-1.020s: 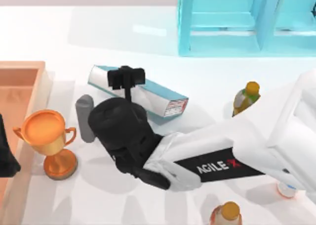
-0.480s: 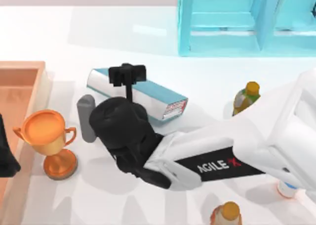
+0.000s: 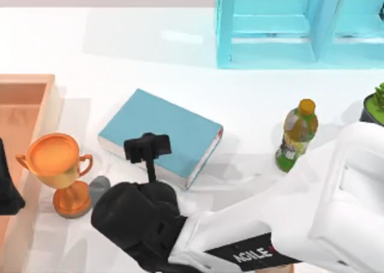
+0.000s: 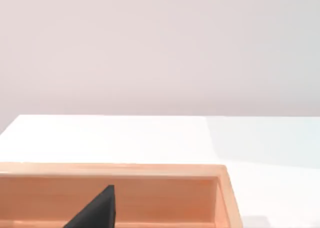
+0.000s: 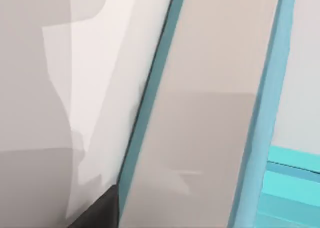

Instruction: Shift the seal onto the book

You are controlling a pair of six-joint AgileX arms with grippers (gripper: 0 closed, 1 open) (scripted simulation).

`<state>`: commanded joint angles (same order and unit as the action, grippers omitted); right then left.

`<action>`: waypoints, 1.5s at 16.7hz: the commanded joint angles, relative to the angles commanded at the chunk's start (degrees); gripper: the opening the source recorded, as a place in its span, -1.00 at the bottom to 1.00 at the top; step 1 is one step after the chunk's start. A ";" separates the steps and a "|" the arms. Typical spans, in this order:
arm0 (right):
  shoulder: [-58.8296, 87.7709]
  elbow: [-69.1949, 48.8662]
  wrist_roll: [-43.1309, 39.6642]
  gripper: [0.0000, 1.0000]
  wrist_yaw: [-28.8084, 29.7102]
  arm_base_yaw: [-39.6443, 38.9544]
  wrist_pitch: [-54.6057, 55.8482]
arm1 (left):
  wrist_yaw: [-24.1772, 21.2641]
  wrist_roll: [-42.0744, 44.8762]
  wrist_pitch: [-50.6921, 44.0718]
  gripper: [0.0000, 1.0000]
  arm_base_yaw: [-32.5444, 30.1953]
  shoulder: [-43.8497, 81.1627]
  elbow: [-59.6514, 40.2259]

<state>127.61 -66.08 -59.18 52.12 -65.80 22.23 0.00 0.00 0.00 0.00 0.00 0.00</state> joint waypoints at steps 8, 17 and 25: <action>-10.57 5.64 9.16 1.00 13.15 -11.54 -6.32 | 0.00 0.00 0.00 1.00 0.00 0.00 0.00; -15.08 7.82 12.08 1.00 8.77 -8.40 -6.70 | 0.00 0.00 0.00 1.00 0.00 0.00 0.00; -46.54 25.68 24.07 1.00 -8.17 12.43 -12.48 | 0.00 0.00 0.00 1.00 0.00 0.00 0.00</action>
<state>81.07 -40.40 -35.11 43.96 -53.37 9.75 0.00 0.00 0.00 0.00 0.00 0.00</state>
